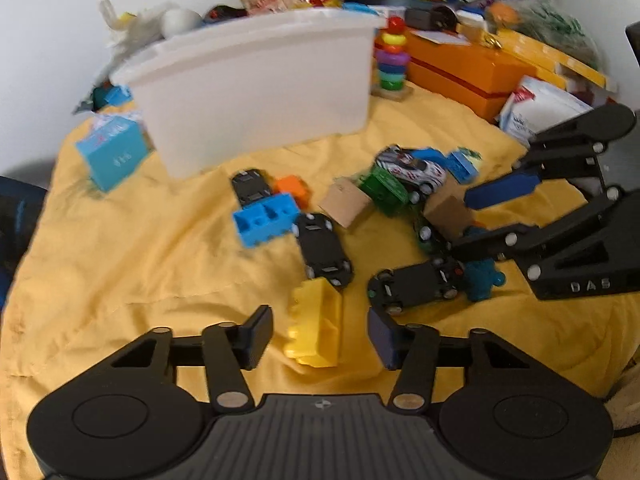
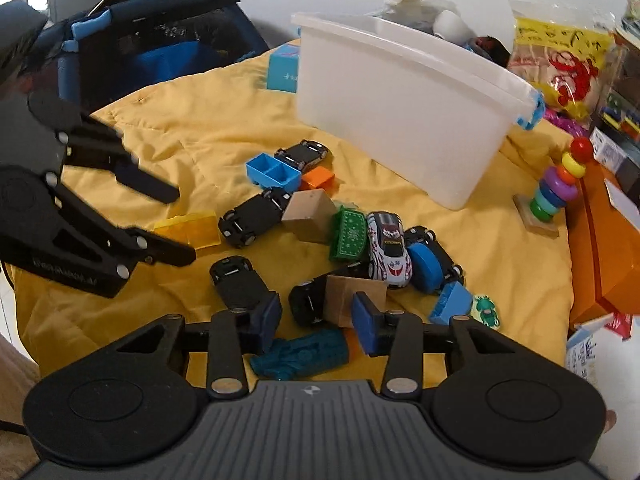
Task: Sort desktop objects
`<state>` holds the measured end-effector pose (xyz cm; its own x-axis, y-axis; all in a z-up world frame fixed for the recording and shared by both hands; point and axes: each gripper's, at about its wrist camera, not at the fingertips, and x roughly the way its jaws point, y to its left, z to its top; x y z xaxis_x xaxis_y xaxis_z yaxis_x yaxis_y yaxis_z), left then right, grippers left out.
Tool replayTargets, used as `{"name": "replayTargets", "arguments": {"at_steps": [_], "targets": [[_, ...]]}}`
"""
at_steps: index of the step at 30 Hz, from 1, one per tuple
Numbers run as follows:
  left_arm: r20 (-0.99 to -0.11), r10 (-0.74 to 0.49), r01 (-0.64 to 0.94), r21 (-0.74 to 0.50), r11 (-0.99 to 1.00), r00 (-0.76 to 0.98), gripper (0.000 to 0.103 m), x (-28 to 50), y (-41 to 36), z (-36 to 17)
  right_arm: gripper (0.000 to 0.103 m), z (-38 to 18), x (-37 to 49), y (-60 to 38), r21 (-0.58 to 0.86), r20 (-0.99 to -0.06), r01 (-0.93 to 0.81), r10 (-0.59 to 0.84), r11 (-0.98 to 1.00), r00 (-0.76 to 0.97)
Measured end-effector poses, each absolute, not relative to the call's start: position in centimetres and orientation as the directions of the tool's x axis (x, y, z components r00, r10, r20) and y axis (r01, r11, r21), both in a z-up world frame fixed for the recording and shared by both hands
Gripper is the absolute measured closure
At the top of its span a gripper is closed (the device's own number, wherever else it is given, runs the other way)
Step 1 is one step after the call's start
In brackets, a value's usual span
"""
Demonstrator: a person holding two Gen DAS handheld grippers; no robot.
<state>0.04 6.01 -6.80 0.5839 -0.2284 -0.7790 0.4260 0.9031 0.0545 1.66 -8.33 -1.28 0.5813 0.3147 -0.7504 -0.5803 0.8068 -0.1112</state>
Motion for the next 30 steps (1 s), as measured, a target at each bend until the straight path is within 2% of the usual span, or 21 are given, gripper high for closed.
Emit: {"name": "replayTargets", "arguments": {"at_steps": [1, 7, 9, 10, 11, 18, 26, 27, 30], "targets": [[-0.78, -0.24, 0.426, 0.037, 0.904, 0.577, 0.054, 0.1, 6.2, -6.8, 0.059, -1.2, 1.8, -8.5, -0.098, -0.752, -0.573, 0.316, 0.814, 0.578], [-0.74, -0.238, 0.325, -0.028, 0.945, 0.628, 0.055, 0.9, 9.2, -5.7, 0.059, -0.3, 2.0, -9.9, -0.035, -0.728, -0.539, 0.348, 0.841, 0.59], [-0.751, -0.25, 0.314, -0.06, 0.948, 0.611, 0.065, 1.5, 9.8, -6.3, 0.059, -0.4, 2.2, -9.8, -0.039, -0.729, -0.538, 0.344, 0.842, 0.592], [-0.762, -0.262, 0.319, -0.077, 0.945, 0.592, 0.076, 1.7, 9.8, -6.8, 0.059, -0.4, 2.2, -9.8, -0.039, -0.73, -0.539, 0.344, 0.841, 0.59], [-0.767, -0.275, 0.325, -0.092, 0.941, 0.58, 0.079, 1.7, 9.7, -7.0, 0.059, -0.4, 2.3, -9.7, -0.037, -0.731, -0.541, 0.346, 0.84, 0.588], [-0.758, -0.318, 0.378, -0.102, 0.92, 0.57, 0.08, 0.8, 8.2, -7.1, 0.059, -0.8, 3.1, -9.9, -0.023, -0.734, -0.511, 0.333, 0.859, 0.592], [-0.76, -0.36, 0.4, -0.143, 0.905, 0.542, 0.078, 0.0, 7.5, -6.9, 0.057, -2.4, 4.9, -11.2, 0.059, -0.752, -0.438, 0.328, 0.897, 0.572], [-0.761, -0.368, 0.41, -0.147, 0.9, 0.535, 0.078, -0.2, 7.2, -7.0, 0.064, -2.7, 5.1, -11.2, 0.077, -0.762, -0.438, 0.336, 0.896, 0.553], [-0.767, -0.362, 0.437, -0.119, 0.892, 0.53, 0.076, -0.6, 6.4, -7.3, 0.067, -2.7, 4.8, -11.3, 0.097, -0.766, -0.456, 0.359, 0.885, 0.534]]}}
